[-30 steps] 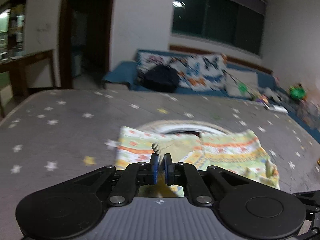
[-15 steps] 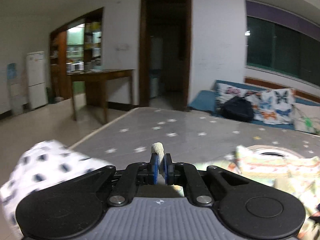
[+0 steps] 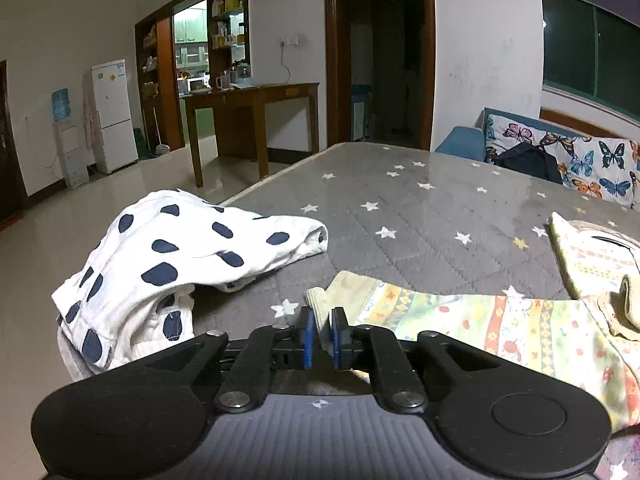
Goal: Fold clothes
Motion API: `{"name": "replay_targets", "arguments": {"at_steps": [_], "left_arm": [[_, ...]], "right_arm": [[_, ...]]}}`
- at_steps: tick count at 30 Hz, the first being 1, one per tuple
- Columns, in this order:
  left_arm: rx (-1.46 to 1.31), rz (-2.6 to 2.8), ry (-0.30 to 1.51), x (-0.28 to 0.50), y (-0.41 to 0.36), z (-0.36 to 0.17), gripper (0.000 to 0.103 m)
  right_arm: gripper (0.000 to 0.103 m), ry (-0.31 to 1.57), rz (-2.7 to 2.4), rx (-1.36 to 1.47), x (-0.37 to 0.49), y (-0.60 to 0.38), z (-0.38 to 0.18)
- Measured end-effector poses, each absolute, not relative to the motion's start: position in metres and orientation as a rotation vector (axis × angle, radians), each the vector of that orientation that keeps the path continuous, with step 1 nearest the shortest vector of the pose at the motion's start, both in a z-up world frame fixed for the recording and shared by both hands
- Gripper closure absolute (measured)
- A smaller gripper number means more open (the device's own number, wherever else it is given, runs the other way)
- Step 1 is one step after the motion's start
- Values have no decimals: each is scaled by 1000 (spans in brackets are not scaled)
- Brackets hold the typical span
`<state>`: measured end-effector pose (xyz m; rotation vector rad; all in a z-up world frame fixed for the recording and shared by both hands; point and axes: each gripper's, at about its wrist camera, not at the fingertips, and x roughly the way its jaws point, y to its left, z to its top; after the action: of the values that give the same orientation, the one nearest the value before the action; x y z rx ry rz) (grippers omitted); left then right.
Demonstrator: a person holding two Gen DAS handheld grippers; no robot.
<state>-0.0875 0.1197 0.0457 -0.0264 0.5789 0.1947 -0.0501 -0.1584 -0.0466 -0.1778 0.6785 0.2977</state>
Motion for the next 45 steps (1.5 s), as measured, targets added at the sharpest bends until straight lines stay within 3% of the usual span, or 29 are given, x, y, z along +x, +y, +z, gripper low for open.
{"name": "replay_targets", "arguments": {"at_steps": [3,9,11,13,15,18,21,26,29,30,32,42,44,45], "left_arm": [[-35,208,577,-86,125,46,69],[-16,194,549,-96,130,53,60],[-11,184,533,-98,128,56,58],[-10,163,516,-100,123,61,54],[-10,129,502,-101,115,68,49],[-13,56,487,-99,96,73,43],[-13,-20,485,-95,72,76,33],[-19,-165,511,-80,26,69,33],[-12,-242,546,-70,-1,58,33],[-6,-263,561,-67,-9,54,33],[19,-285,578,-67,-23,47,33],[21,-331,644,-66,-31,20,33],[32,-331,646,-67,-32,20,33],[42,-329,647,-67,-33,20,31]], "right_arm": [[52,679,331,-220,-37,-141,-48],[55,721,345,-255,-6,-122,-65],[62,721,341,-236,-1,-124,-69],[81,720,325,-208,0,-129,-68],[92,707,311,-184,-3,-137,-62],[99,668,277,-170,-15,-151,-49],[100,622,243,-157,-29,-166,-35],[99,592,210,-139,-43,-185,-19],[87,602,242,-149,-41,-177,-24],[72,606,254,-156,-39,-173,-27],[59,613,279,-171,-36,-164,-33],[53,681,343,-266,8,-131,-72],[56,684,346,-246,13,-132,-74],[63,689,343,-223,15,-133,-75]]}}
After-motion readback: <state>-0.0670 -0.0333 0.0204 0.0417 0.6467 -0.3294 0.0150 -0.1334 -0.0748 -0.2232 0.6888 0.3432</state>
